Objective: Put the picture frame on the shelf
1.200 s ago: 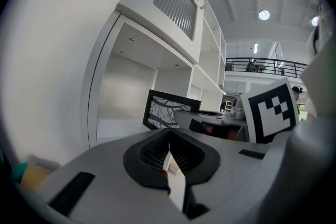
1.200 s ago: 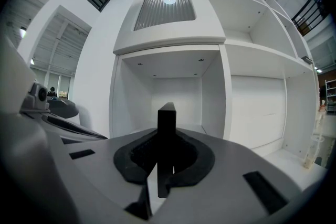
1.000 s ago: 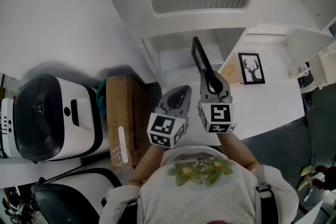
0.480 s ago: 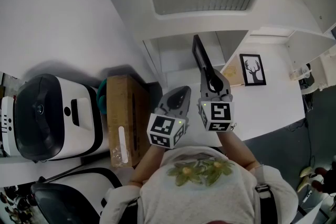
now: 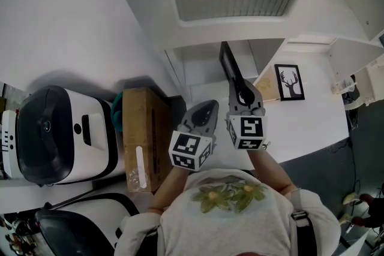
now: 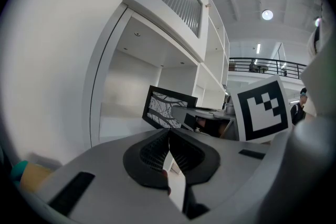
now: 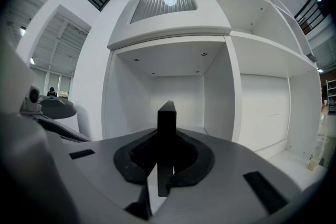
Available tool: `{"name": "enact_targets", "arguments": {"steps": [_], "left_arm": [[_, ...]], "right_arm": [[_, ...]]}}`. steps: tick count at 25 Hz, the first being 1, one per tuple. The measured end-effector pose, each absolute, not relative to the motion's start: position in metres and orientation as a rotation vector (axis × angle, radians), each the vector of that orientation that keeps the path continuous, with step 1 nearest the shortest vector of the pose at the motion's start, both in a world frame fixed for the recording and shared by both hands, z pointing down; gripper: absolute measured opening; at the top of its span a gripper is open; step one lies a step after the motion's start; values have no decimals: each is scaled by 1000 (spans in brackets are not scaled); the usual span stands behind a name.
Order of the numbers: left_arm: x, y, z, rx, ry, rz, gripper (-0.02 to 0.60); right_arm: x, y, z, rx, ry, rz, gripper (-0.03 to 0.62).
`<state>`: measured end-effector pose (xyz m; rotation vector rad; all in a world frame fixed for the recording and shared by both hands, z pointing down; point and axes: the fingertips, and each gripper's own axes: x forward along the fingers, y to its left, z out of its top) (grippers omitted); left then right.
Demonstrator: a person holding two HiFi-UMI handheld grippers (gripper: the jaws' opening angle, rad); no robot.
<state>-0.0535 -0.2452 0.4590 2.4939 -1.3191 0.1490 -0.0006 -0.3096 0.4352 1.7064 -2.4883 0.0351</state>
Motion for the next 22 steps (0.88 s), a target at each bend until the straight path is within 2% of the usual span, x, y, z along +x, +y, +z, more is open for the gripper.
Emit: {"name": "enact_targets", "arguments": {"steps": [22], "left_arm": [[-59,-259,460,2478,-1342,152,29]], "right_arm": [[-11,-331,429,1678,-2512,9,48]]}}
